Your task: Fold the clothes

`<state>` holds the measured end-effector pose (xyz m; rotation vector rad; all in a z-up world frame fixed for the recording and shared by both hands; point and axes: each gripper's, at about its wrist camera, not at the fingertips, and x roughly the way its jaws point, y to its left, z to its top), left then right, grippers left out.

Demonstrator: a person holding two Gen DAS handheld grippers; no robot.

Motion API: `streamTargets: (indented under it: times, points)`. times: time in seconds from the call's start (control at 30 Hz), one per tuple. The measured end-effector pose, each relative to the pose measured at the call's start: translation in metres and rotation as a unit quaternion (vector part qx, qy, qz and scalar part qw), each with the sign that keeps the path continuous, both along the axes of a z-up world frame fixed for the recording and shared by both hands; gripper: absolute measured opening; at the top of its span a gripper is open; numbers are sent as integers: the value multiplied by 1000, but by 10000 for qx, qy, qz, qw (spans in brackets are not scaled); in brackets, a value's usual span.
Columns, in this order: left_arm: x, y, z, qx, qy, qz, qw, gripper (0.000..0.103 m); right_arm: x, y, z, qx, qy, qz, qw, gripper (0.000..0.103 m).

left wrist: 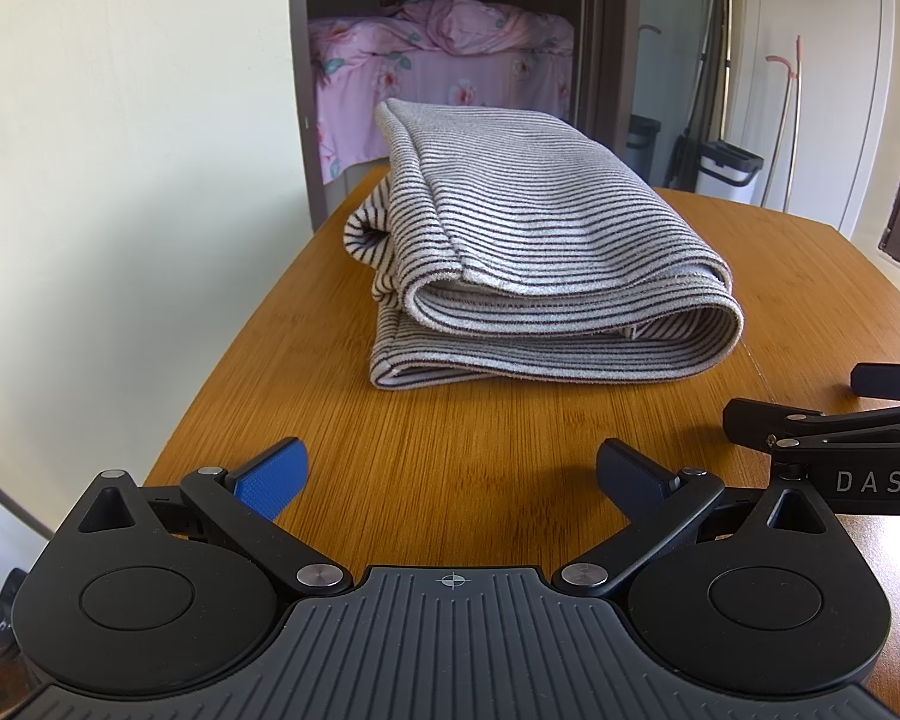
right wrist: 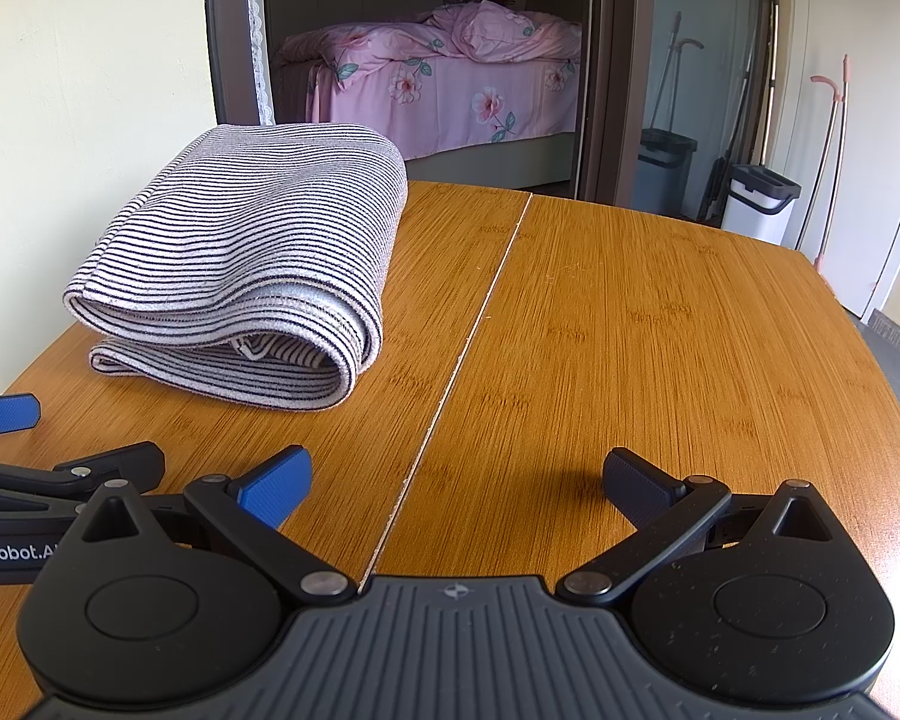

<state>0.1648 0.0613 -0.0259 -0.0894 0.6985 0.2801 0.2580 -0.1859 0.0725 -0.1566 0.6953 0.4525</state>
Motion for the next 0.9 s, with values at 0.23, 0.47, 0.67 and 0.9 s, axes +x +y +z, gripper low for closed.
streamTargets:
  times: [0.23, 0.47, 0.67, 0.9]
  points:
    - [0, 0, 0, -1, 1, -2, 10000, 103, 0, 1, 0, -2, 1, -5, 10000, 103]
    - [0, 1, 0, 7, 5, -57, 10000, 103, -1, 1, 0, -4, 2, -11, 10000, 103]
    - [-5, 4, 1, -26, 9, -239, 9997, 103, -1, 3, 1, -8, 0, -16, 10000, 103]
    - [-12, 7, 2, -54, 108, -15, 9999, 103, -2, 2, 1, -11, 0, -14, 10000, 103]
